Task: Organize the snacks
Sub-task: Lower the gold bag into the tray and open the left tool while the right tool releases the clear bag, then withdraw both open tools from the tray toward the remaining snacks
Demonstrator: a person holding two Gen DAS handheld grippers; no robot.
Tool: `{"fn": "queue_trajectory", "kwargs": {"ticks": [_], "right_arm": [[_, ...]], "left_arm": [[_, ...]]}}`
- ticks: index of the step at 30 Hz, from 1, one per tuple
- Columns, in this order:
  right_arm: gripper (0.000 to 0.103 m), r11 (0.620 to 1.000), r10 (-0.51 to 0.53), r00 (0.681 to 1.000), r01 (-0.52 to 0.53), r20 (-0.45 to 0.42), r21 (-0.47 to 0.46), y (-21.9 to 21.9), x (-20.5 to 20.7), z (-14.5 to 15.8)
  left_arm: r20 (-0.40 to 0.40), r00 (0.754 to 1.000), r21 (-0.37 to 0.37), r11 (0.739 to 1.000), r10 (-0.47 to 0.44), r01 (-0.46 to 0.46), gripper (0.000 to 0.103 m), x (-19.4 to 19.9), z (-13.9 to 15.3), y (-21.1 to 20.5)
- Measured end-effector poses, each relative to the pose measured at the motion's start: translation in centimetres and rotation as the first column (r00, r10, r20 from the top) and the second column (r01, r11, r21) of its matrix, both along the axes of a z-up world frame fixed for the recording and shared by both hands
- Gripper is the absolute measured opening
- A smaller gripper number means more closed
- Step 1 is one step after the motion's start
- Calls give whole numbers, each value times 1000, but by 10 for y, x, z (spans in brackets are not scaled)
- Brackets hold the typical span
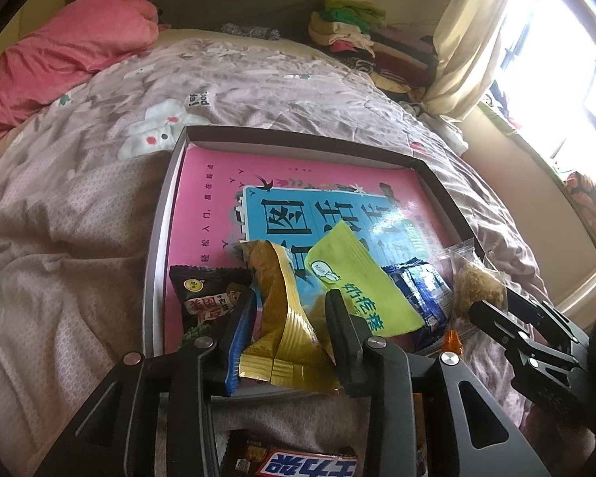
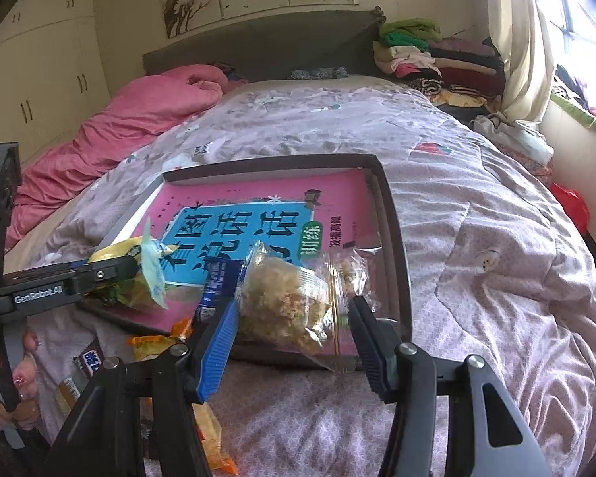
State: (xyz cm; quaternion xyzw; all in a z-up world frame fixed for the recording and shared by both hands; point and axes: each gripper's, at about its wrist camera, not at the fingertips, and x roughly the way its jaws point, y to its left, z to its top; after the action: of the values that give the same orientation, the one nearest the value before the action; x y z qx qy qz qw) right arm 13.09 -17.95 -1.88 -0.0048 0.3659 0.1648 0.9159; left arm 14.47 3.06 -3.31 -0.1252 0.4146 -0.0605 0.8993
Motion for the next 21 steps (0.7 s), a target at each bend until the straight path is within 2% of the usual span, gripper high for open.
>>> {"fn": "queue_trajectory", "kwargs": {"ticks": [21], "right_arm": [[57,999,-25,1000,24,19,48,-9,3,6]], "left_arm": [[17,1000,-23,1000,0,0,53,-7,15,4]]}}
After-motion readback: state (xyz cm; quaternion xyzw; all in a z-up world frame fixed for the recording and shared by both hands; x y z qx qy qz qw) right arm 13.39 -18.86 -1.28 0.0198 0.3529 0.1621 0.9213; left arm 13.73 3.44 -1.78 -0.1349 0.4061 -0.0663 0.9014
